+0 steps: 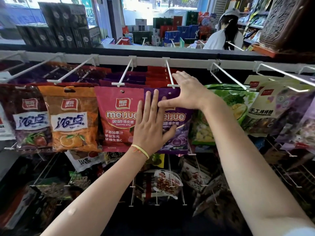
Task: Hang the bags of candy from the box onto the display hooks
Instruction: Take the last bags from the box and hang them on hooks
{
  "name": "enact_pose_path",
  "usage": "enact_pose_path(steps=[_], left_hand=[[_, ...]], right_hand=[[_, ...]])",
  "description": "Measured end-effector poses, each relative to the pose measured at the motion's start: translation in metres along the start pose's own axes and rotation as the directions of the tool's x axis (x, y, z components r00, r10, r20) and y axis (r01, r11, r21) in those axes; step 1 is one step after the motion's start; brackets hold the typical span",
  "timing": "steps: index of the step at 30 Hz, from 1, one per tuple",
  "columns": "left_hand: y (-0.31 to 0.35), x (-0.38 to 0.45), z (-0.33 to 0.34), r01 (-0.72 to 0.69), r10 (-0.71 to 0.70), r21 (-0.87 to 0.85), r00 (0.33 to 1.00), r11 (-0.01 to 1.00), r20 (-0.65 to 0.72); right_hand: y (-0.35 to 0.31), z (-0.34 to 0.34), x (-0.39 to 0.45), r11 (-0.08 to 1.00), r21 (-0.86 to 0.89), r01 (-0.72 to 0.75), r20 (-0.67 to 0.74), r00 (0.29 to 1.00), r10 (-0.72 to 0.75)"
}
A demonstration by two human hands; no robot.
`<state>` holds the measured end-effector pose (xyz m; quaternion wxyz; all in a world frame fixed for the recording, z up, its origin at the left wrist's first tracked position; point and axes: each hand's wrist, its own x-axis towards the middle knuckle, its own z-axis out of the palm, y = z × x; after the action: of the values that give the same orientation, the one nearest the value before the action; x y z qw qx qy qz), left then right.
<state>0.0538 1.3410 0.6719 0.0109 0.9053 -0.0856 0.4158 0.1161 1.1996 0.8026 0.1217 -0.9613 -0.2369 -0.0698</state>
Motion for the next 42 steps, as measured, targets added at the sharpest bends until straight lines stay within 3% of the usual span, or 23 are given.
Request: enact_pose_path(steps=[4, 13, 17, 19, 22, 26, 29, 31, 33, 35, 37, 40, 42], left_hand=[[-0.001, 0.000, 0.004, -0.006, 0.006, 0.012, 1.000, 1.000, 0.007], [0.004, 0.000, -0.004, 0.014, -0.014, -0.001, 1.000, 1.000, 0.017], [0.020, 0.000, -0.015, -0.025, 0.001, -0.165, 0.990, 0.986, -0.144], [0.032, 0.003, -0.018, -0.060, 0.002, -0.214, 0.965, 0.975, -0.262], [0.057, 0.014, -0.022, -0.120, 0.024, -0.271, 0.943, 0.955, -0.333], [0.102, 0.038, -0.017, -0.130, 0.039, -0.285, 0.952, 0.950, -0.304], [0.132, 0.057, -0.007, -0.044, -0.013, -0.237, 0.972, 0.970, -0.233], [0.146, 0.072, -0.003, 0.008, -0.040, -0.203, 0.987, 0.979, -0.154], [0.155, 0.089, -0.002, 0.050, -0.058, -0.160, 0.997, 0.986, -0.043], [0.158, 0.107, -0.003, 0.076, -0.064, -0.121, 0.993, 0.990, 0.096], [0.158, 0.123, -0.005, 0.109, -0.080, -0.109, 0.968, 0.988, 0.239], [0.156, 0.137, -0.005, 0.088, -0.066, -0.058, 0.949, 0.994, 0.309], [0.156, 0.137, -0.005, 0.079, -0.054, -0.067, 0.948, 0.995, 0.313]], right_hand=[[-0.008, 0.001, 0.015, 1.000, 0.003, 0.029, 0.004, 1.000, -0.029], [-0.008, 0.004, -0.003, 0.998, -0.003, 0.057, -0.179, 0.982, -0.056], [0.008, 0.006, -0.031, 0.996, 0.044, 0.078, -0.329, 0.943, -0.059], [0.019, 0.011, -0.050, 0.980, 0.120, 0.156, -0.512, 0.856, -0.074], [0.042, 0.025, -0.071, 0.967, 0.150, 0.205, -0.763, 0.646, -0.018], [0.082, 0.039, -0.099, 0.973, 0.093, 0.213, -0.886, 0.464, -0.016], [0.128, 0.029, -0.111, 0.965, 0.146, 0.216, -0.916, 0.398, 0.050], [0.155, 0.015, -0.111, 0.951, 0.233, 0.202, -0.883, 0.454, 0.119], [0.174, -0.001, -0.108, 0.928, 0.312, 0.205, -0.788, 0.601, 0.133], [0.186, -0.017, -0.102, 0.918, 0.328, 0.222, -0.636, 0.771, 0.041], [0.194, -0.031, -0.089, 0.930, 0.296, 0.218, -0.445, 0.893, -0.068], [0.196, -0.047, -0.067, 0.971, 0.137, 0.194, -0.244, 0.957, -0.157], [0.193, -0.053, -0.061, 0.976, 0.132, 0.173, -0.152, 0.977, -0.153]])
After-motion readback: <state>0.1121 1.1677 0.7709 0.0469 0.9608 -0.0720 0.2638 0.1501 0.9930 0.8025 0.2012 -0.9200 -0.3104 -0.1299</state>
